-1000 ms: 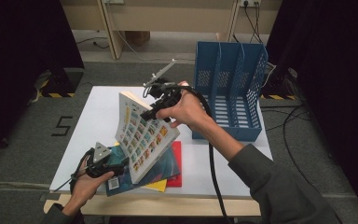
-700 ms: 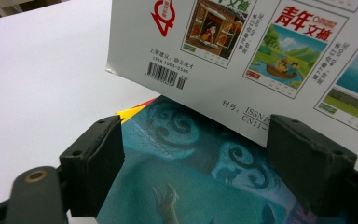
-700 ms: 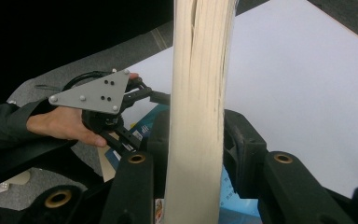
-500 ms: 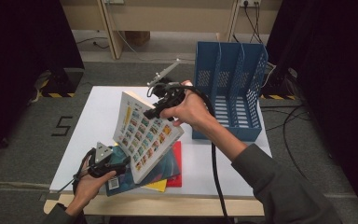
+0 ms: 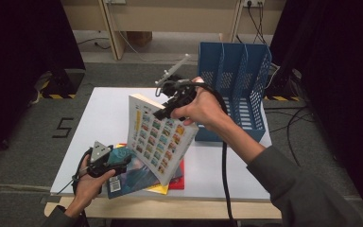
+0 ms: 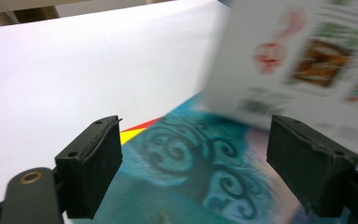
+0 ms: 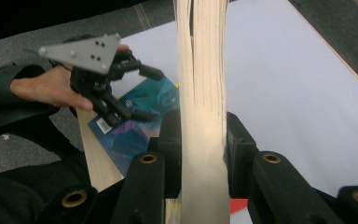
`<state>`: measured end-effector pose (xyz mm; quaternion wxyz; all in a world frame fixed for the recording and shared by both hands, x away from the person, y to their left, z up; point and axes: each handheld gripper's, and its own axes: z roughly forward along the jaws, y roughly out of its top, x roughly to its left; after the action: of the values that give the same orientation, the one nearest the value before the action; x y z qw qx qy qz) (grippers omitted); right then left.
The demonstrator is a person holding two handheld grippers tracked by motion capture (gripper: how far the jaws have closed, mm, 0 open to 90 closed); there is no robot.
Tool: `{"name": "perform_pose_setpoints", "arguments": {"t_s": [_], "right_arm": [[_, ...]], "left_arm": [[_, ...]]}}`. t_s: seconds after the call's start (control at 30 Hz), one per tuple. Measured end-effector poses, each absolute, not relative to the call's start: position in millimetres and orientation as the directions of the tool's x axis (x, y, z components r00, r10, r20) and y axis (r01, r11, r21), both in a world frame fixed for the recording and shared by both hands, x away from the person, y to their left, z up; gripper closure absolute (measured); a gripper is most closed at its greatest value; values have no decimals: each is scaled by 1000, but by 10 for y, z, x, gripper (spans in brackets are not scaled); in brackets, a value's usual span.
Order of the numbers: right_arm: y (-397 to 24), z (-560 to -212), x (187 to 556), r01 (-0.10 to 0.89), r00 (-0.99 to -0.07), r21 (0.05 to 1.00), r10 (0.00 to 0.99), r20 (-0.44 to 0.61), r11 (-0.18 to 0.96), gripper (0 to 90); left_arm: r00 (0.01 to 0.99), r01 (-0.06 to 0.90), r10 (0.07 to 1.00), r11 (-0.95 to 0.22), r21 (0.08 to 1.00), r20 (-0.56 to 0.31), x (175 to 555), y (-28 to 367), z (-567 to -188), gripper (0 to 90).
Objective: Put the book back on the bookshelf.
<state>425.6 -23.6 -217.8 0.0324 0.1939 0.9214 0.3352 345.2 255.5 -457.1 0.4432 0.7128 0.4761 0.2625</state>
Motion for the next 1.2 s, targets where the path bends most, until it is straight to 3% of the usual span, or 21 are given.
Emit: {"name": "perform_pose_setpoints", "arguments": {"t_s": [0.17,0.33,0.63,1.2], "right_arm": [[-512,-2125,4199,348,-909,616,416,36,707,735],[-626,-2165,4223,395,-896,646,429,114,653,727],[-663,-2228,4283,456,-880,650,416,228,608,697],[-640,-2260,4289,506,-856,602,442,267,617,675]], "left_arm": [[389,455,919,-132,881,-63,3483,2639,-4567,174],[379,477,922,-118,871,-83,3517,2692,-4609,174],[364,499,927,-108,860,-94,3540,2764,-4658,173],[371,518,924,-128,846,-87,3550,2766,-4703,173]]}}
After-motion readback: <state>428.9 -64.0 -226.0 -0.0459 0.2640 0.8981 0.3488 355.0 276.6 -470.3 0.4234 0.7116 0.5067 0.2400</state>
